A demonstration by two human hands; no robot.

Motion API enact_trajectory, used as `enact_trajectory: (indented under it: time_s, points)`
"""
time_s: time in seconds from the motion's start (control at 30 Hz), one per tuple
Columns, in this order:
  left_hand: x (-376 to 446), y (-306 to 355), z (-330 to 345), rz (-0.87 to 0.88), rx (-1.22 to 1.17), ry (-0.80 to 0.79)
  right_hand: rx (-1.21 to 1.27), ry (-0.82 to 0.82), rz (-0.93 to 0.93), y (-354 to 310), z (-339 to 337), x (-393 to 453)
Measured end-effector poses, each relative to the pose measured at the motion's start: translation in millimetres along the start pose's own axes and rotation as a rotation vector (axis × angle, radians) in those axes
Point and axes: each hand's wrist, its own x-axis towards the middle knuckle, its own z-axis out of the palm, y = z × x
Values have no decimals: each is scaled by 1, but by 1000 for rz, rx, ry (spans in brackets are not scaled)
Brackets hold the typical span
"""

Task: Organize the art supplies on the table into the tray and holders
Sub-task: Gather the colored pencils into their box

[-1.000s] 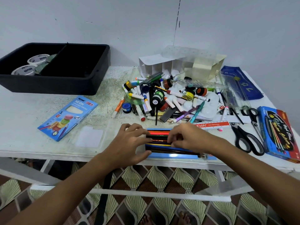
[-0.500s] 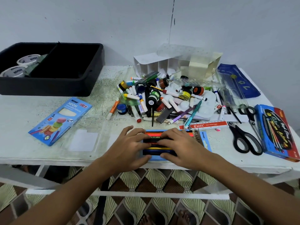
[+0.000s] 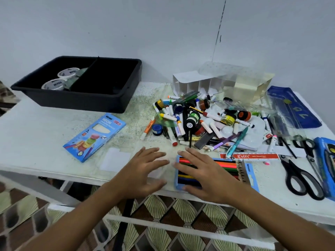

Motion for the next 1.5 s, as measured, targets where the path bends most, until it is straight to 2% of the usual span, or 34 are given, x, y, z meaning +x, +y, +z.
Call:
enact_trajectory:
  time_s: [0.13,0.23,0.4,0.5,0.57,0.67,0.73,0.87,1.13,1.37,1.5]
  points:
    - [-5,0,3,46,83,-115,-127,2,-73,-2,8,6]
    - [-7,-3,0,1,51,-76,-120,19,-95,4,16,2]
    - [-12,-35,-30,-228,33,158,-111,46,-125,11,18,3]
    - [-13,-76,-53,-436,116,198,-134,54,-150,15,16,5]
    - [-12,-104,-64,-556,217,145,-154,37,-167,17,15,5]
    - [-10,-135,-76,-768,246,-81,-170,3,-187,21,14,6]
    - [-13,-148,-81,-822,222,-191,-159,-12,-193,23,13,5]
    - [-26,-158,-83,-830,223,-275,-161,-19,-217,26,12,5]
    - [-47,-175,-106,-838,242,-319,-125,-38,-246,29,14,6]
    - [-48,-182,-116,-863,173,-230,-157,-24,-239,30,16,5]
    - [-43,-163,-127,-728,250,-208,-189,-12,-246,30,15,5]
